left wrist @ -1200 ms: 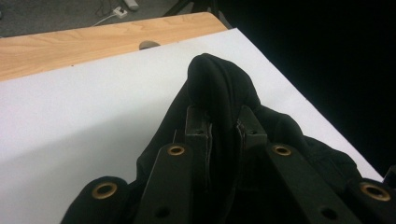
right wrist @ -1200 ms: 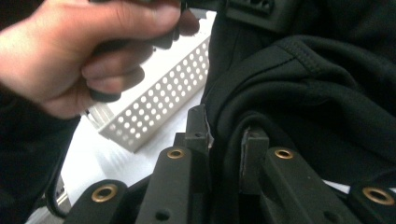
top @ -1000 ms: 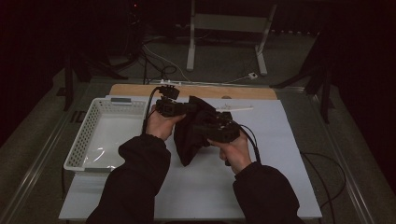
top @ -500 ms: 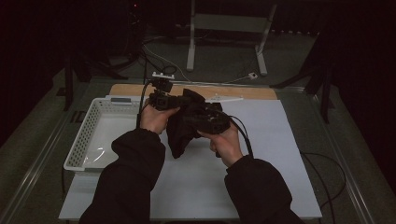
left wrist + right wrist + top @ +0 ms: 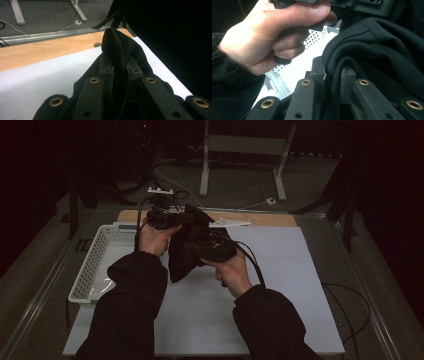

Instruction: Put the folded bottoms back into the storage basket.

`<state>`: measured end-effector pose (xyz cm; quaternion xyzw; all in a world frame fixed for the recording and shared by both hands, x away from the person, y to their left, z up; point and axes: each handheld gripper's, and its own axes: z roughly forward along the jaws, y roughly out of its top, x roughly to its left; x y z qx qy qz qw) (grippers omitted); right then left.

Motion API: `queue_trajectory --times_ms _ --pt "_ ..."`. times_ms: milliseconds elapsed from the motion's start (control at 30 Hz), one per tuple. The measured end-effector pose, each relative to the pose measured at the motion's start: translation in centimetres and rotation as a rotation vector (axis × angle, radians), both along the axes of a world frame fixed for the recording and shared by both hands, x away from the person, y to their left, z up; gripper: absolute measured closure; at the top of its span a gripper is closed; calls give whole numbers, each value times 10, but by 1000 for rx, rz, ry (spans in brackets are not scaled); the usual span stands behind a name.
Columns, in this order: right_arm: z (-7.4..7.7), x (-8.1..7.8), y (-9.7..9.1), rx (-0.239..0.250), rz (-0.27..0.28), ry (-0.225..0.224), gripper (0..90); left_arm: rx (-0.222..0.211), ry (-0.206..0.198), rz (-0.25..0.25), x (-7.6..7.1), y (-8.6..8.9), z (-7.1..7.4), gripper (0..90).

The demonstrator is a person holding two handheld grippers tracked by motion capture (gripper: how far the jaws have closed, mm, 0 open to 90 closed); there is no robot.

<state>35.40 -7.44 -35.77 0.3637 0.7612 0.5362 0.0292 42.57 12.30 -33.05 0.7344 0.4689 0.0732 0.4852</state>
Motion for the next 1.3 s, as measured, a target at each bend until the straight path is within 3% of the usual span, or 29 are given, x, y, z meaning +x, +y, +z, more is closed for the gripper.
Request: queue_trajectory --times_ms 367,733,1300 --pt "6 1 17 1 17 -8 787 -8 -2 45 3 22 4 802" --pt "12 2 46 1 46 -26 787 24 -29 85 2 47 22 802" --pt "13 5 97 -34 93 -43 788 9 -45 129 -4 76 23 802"
